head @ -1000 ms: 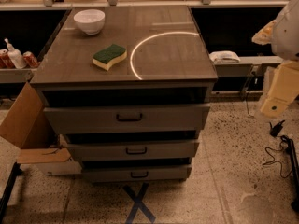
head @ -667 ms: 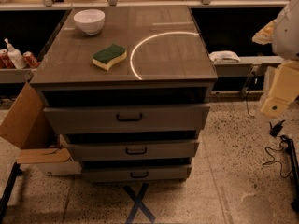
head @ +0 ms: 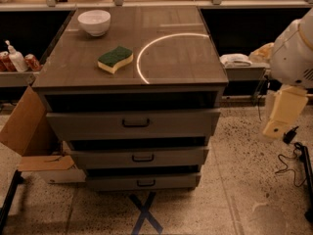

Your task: Open top drawer

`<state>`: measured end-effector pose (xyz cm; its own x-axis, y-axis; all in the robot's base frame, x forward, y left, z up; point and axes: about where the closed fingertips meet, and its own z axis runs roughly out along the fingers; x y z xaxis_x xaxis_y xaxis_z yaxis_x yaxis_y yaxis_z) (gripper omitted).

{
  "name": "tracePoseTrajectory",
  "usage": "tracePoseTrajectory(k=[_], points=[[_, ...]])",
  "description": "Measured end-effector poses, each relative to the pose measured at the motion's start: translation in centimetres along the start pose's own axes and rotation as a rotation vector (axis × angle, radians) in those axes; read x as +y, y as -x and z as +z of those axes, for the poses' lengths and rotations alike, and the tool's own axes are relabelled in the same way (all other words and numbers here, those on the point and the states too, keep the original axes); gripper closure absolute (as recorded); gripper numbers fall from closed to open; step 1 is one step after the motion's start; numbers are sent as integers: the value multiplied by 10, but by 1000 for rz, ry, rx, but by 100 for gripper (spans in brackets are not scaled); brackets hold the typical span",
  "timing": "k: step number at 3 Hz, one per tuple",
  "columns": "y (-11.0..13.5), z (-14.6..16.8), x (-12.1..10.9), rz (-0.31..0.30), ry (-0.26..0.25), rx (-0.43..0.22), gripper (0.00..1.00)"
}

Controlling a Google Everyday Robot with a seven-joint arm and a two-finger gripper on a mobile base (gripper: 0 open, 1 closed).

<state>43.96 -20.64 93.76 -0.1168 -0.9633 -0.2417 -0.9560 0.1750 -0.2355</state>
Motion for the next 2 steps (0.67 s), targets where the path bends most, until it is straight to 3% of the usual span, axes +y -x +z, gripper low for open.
tracePoseTrajectory(k=[2], points=[[4,78,20,-64,132,-122,0]])
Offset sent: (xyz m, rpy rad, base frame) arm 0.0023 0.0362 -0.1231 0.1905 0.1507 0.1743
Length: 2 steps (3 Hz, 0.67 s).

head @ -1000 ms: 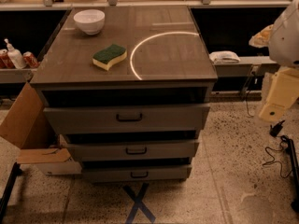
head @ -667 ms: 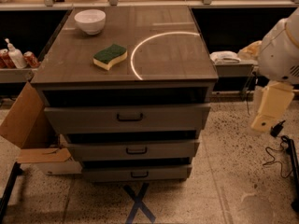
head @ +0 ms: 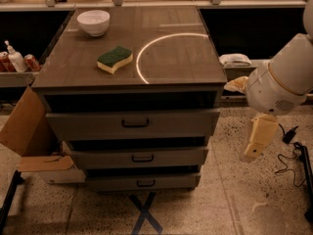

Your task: Open top drawer

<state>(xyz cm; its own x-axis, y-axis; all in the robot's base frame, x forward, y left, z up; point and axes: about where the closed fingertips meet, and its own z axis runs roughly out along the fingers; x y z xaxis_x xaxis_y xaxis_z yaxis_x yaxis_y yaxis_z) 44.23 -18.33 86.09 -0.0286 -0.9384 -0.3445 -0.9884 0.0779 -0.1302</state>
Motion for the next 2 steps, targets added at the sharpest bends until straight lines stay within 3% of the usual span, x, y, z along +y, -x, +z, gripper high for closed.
tracePoseTrajectory(k=[2], points=[[2,3,-2,-7,5,-16,0]])
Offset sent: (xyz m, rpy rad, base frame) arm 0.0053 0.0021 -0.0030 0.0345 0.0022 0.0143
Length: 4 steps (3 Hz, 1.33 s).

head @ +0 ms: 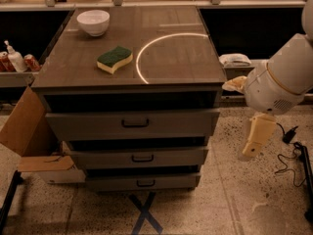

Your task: Open top drawer

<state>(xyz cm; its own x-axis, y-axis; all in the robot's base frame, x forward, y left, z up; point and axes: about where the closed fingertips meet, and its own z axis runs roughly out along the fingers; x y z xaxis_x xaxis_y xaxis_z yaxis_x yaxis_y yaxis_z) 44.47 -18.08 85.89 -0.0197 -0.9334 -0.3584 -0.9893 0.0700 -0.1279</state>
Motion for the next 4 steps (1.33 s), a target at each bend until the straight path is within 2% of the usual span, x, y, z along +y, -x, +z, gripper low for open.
tracePoseTrajectory(k=[1,3,4], points=[[12,24,-10,-35,4,-23,0],[45,97,-28,-70,29,-121,0],[44,100,-28,-72,30,-109,0]])
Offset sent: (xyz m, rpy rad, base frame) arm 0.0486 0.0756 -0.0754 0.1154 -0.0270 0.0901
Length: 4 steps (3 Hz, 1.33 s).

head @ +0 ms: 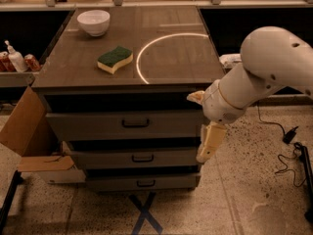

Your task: Open top drawer

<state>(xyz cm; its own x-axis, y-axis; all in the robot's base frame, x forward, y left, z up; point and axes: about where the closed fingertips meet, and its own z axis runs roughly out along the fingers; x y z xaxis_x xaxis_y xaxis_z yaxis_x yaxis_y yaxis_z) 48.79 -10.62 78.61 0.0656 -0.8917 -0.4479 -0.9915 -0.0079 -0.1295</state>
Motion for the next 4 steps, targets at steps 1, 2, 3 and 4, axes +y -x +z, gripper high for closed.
tracePoseTrajectory(k=[1,2,3,4], points=[[-2,8,0,-4,4,30,0],[-10,30,-4,-21,-19,57,0],[-15,54,-17,-40,-53,78,0],[-17,72,-30,-52,-85,90,0]])
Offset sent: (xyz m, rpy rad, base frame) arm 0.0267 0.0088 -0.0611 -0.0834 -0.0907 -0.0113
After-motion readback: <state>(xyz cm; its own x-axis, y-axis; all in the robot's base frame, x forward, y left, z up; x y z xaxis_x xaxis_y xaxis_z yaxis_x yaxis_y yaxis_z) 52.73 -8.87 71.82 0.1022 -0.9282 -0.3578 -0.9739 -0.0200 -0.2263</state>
